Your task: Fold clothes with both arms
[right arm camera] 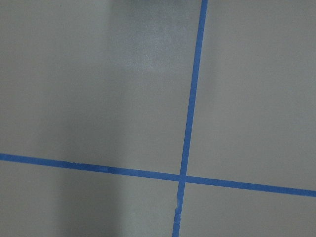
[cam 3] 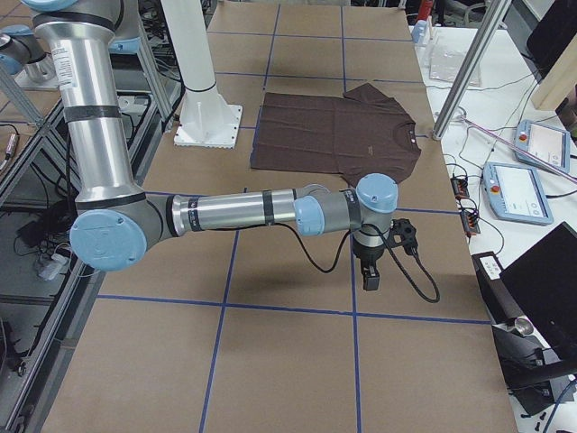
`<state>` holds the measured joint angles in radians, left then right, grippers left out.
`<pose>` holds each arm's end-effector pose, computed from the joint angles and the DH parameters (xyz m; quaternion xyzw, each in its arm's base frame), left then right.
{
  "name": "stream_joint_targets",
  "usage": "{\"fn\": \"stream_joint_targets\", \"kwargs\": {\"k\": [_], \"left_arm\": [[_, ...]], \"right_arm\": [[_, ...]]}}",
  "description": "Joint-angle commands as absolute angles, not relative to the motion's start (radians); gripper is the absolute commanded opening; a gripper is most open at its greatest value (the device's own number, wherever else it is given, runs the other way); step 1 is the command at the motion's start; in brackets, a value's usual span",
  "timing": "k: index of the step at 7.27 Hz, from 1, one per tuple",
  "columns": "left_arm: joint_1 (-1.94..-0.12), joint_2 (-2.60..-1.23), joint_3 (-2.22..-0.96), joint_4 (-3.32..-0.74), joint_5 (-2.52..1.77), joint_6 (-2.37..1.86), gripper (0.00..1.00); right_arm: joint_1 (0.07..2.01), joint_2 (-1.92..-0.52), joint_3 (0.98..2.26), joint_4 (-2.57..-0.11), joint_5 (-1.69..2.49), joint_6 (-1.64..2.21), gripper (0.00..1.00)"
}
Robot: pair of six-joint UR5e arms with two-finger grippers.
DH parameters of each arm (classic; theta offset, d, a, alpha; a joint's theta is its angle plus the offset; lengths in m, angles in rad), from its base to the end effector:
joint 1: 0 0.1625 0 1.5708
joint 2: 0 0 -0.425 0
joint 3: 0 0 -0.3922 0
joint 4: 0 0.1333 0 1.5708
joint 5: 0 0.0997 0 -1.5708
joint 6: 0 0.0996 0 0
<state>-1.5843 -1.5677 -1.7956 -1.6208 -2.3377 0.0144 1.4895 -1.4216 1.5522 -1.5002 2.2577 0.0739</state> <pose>-0.0709 -0.4957 0.5436 0.1308 0.3689 0.0511 0.9188 0.0240 -0.5689 0.5872 0.0683 -0.3414 -0.0373 0.9367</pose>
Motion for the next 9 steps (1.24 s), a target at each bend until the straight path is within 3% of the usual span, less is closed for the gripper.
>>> {"fn": "stream_joint_targets", "kwargs": {"k": [1,5,9], "left_arm": [[-1.582,-1.554,-1.815,-1.638,-2.338,0.015,1.0],[-1.58,-1.554,-1.803,-1.638,-2.338,0.014,1.0],[-1.58,-1.552,-1.807,-1.638,-2.338,0.005,1.0]], "right_arm": [[1.489,-1.422,1.554,-1.5,2.264,0.068,1.0],[1.485,-1.419,1.555,-1.499,2.298,0.075,1.0],[1.3,-1.338,1.441,-1.316,2.298,0.104,1.0]]}}
